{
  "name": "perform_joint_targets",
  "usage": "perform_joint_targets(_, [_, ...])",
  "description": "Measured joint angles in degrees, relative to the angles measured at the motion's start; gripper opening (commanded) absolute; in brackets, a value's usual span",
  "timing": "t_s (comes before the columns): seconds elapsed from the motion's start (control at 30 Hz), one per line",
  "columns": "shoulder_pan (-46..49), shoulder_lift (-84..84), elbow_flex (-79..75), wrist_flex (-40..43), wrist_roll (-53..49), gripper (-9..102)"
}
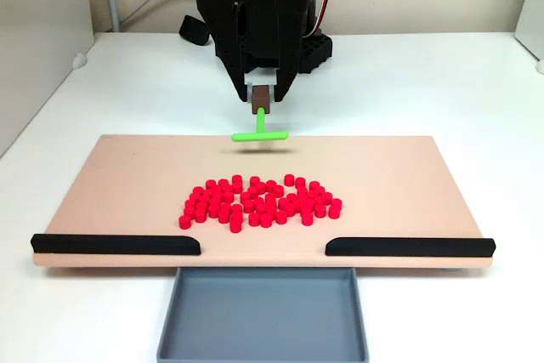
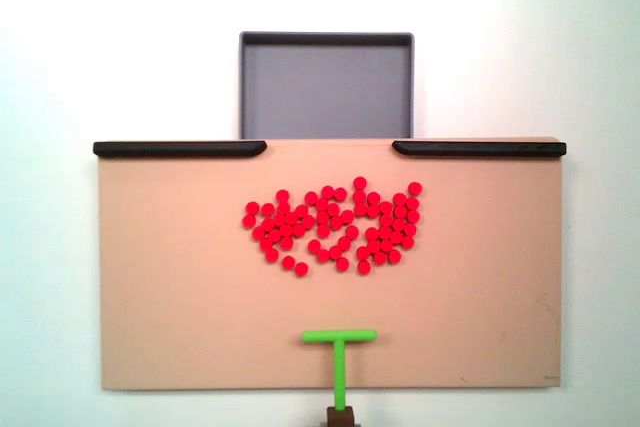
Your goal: Gather the bottom side granules
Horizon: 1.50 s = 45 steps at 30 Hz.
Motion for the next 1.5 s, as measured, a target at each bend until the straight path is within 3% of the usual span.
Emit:
perform_joint_targets(0.43, [-0.79,-3.69,0.00,-4.48,1.32,0])
perform_joint_targets(1.5, [-1.32,-9.40,-4.31,-4.57,1.58,0])
